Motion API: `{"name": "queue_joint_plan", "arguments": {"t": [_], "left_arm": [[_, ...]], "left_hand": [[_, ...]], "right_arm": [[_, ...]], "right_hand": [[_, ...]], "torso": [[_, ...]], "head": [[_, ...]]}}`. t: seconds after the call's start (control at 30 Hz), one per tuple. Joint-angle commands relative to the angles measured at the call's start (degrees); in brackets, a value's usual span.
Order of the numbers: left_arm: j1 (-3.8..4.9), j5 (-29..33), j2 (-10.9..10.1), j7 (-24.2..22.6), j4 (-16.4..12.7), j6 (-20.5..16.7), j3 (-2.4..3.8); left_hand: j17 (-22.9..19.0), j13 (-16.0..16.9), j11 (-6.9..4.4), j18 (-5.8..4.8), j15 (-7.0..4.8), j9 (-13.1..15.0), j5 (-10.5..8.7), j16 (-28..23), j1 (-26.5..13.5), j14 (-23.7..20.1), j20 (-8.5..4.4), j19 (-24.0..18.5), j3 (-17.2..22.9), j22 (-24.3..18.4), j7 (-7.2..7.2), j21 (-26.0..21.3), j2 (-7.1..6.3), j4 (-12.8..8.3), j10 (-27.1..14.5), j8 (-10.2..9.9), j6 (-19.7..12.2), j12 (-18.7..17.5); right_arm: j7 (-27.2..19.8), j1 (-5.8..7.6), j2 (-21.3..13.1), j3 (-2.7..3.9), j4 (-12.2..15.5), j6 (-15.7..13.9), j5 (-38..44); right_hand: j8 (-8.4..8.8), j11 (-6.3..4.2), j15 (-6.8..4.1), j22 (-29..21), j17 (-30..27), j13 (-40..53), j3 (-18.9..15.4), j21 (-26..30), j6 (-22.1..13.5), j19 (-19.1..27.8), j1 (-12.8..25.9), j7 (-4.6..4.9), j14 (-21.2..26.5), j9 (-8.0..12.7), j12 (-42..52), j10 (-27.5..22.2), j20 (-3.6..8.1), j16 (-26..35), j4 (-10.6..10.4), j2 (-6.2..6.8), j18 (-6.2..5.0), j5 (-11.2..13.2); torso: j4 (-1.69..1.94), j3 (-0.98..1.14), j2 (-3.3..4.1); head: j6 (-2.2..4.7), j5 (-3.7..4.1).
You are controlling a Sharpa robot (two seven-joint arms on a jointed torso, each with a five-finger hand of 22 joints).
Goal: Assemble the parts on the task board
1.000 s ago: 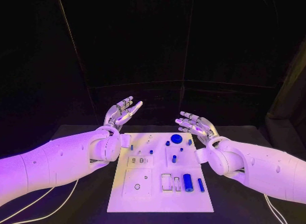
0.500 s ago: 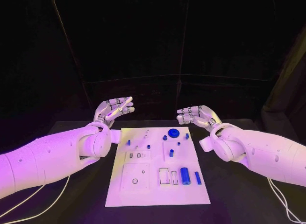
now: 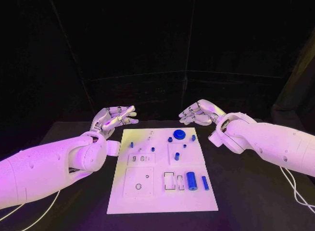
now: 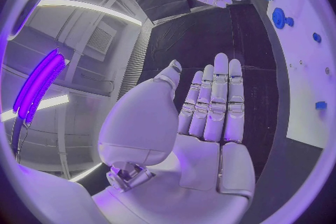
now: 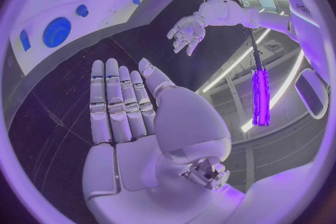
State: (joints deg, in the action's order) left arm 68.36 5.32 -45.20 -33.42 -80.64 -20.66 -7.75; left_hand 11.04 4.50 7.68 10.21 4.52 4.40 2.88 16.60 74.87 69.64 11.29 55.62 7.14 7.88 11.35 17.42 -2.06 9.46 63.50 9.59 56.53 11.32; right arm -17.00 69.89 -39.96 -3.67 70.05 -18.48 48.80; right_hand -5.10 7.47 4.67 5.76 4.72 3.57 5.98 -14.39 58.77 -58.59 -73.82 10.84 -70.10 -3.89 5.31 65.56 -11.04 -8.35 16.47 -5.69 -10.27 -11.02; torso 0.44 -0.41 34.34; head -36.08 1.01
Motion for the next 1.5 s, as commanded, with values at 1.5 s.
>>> {"name": "queue_joint_plan", "arguments": {"t": [1.5], "left_arm": [[0.26, -3.3, -5.5, 2.3, -12.4, 4.4, 0.06]], "left_hand": [[1.2, -0.6, 0.27, 0.34, 0.21, -0.6, -0.07, -2.0, -0.1, 0.4, 0.08, 1.4, -0.4, -0.9, 0.20, -0.9, 0.87, -2.1, 0.7, -2.0, 0.8, -2.7]], "right_arm": [[19.3, 2.74, 5.9, 0.11, -1.3, 10.4, 44.7]], "right_hand": [[1.42, -1.91, -4.29, 22.3, 48.1, 0.0, 7.4, -36.6, -0.4, -12.3, 1.8, -1.67, -15.8, 0.1, -1.5, -1.0, 5.82, -58.8, -1.0, 4.09, 0.17, 3.5]], "torso": [[3.24, -0.71, 7.63]], "head": [[0.93, 2.66]]}}
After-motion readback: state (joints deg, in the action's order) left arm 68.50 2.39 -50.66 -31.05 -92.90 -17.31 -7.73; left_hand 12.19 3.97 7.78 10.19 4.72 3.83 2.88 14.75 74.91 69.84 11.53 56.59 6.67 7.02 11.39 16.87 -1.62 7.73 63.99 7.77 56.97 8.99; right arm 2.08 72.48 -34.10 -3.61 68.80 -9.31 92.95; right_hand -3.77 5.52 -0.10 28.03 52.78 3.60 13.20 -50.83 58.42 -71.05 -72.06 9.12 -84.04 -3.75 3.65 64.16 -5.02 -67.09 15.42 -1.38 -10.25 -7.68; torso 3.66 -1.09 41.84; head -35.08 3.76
